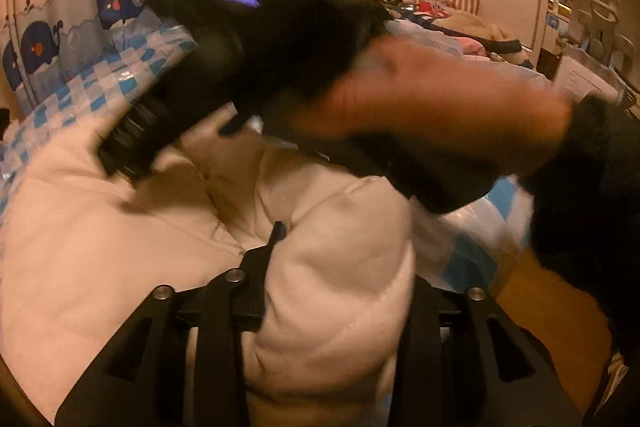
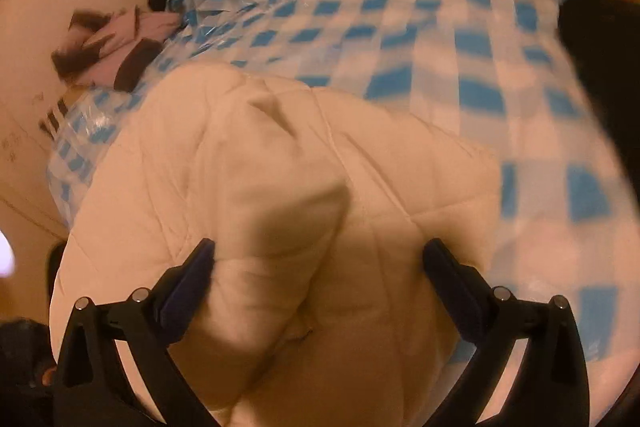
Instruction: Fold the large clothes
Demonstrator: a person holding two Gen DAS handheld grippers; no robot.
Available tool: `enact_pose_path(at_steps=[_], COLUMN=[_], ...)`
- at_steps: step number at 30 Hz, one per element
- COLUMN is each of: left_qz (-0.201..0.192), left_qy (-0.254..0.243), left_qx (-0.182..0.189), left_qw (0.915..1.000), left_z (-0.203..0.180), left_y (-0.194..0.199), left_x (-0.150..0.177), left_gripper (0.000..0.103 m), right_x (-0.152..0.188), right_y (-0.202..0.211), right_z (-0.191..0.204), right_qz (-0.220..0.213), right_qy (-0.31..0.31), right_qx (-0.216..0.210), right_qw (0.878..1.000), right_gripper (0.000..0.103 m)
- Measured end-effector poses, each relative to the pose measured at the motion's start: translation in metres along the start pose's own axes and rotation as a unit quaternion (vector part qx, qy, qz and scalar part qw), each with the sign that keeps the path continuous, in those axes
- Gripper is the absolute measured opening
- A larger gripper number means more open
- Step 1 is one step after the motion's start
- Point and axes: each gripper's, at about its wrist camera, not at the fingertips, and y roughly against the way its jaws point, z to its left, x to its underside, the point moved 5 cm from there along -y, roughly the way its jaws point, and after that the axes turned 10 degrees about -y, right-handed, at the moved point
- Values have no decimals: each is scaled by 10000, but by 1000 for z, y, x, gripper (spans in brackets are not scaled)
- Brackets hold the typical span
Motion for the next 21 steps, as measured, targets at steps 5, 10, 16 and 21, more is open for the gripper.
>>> enact_pose_path(at_steps=[5, 10, 16, 21], left_qz=[-506, -1560, -567, -334], left_qy=[363, 1176, 2084, 1201], left_qx=[349, -899, 132, -776], left_qw=[9974, 9766, 9763, 9892], left_z=[16, 108, 148, 114], left_y=[80, 146, 39, 12], left_x=[-2, -14, 4, 16], left_gripper=[49, 91, 91, 93], right_x=[42, 69, 91, 90], right_y=[14, 29, 38, 53], right_z=[-21, -27, -38, -51], right_qz=[-408, -722, -984, -561], right_qy=[-283, -455, -643, -1017], right_qx=[-60, -63, 20, -106], right_qw=[9988, 9963, 9931, 9932], right_gripper=[98, 98, 98, 98])
